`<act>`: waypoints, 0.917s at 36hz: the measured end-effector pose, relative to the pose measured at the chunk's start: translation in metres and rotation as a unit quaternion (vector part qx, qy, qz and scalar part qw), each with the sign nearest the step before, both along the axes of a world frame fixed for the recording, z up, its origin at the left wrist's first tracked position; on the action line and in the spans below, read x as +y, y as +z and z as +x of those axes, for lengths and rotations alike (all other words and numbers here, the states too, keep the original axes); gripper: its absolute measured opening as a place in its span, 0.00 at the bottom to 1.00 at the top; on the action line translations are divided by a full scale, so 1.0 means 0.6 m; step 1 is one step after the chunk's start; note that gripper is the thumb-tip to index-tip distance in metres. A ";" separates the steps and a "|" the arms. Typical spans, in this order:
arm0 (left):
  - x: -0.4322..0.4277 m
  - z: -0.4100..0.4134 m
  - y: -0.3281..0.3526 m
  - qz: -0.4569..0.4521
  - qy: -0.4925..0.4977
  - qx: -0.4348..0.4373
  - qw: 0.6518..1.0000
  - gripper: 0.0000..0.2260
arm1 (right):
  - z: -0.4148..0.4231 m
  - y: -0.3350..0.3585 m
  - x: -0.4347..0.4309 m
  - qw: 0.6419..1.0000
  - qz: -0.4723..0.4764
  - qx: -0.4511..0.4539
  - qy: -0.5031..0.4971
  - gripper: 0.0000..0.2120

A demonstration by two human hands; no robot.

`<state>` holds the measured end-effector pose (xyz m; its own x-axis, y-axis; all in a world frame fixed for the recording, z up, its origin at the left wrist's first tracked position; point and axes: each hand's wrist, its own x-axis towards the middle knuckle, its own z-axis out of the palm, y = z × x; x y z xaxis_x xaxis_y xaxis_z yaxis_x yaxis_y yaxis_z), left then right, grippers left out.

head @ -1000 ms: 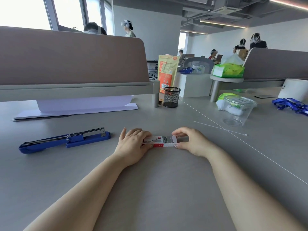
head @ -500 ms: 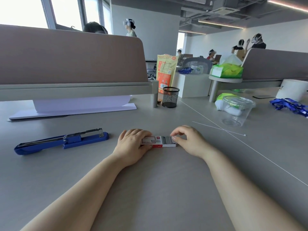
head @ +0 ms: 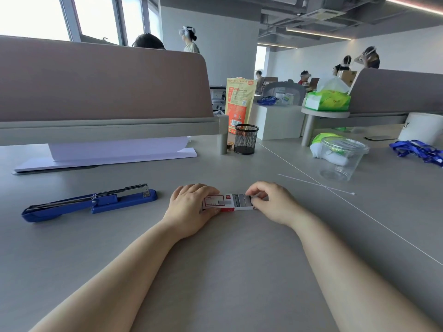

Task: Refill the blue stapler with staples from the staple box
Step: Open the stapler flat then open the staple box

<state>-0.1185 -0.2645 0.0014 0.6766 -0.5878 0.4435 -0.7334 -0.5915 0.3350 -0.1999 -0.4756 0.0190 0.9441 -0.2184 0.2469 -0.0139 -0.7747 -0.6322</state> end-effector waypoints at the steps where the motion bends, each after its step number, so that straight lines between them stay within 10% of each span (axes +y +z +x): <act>1: 0.000 0.000 0.000 0.001 0.000 0.001 1.000 0.18 | -0.001 0.001 0.001 1.000 -0.004 -0.001 0.000 0.08; 33: -0.001 -0.002 0.001 0.003 0.000 0.014 1.000 0.18 | -0.002 0.014 0.006 0.998 0.018 -0.062 0.028 0.05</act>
